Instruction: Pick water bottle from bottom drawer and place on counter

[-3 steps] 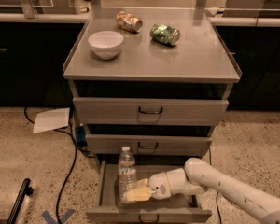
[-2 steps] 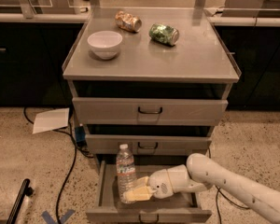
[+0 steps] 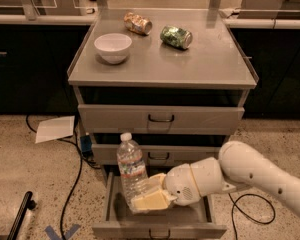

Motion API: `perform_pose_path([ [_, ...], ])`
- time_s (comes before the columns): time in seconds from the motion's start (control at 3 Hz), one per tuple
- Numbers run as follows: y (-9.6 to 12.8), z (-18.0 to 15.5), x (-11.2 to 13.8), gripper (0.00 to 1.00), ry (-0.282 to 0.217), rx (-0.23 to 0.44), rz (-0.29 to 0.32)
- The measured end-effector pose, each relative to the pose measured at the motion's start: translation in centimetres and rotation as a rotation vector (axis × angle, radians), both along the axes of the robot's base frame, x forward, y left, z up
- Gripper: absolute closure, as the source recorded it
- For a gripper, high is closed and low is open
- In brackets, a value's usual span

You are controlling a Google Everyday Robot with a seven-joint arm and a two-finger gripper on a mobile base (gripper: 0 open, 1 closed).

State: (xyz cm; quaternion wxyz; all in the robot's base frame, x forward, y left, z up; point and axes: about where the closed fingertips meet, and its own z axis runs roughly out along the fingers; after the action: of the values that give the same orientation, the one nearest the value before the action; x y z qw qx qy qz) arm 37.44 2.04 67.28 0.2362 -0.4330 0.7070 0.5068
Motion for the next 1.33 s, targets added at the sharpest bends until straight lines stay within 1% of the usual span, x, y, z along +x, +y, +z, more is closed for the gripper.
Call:
perform_pose_path([
  [0.33, 0.0, 1.4, -0.2, 1.0, -0.037, -0.039, 0.008],
  [0.67, 0.7, 1.4, -0.4, 1.0, -0.046, -0.038, 0.015],
  [1.0, 0.2, 3.4, 0.4, 1.0, -0.106, -0.057, -0.002],
  [1.33, -1.6, 7.3, 2.7, 1.0, -0.171, -0.105, -0.031],
])
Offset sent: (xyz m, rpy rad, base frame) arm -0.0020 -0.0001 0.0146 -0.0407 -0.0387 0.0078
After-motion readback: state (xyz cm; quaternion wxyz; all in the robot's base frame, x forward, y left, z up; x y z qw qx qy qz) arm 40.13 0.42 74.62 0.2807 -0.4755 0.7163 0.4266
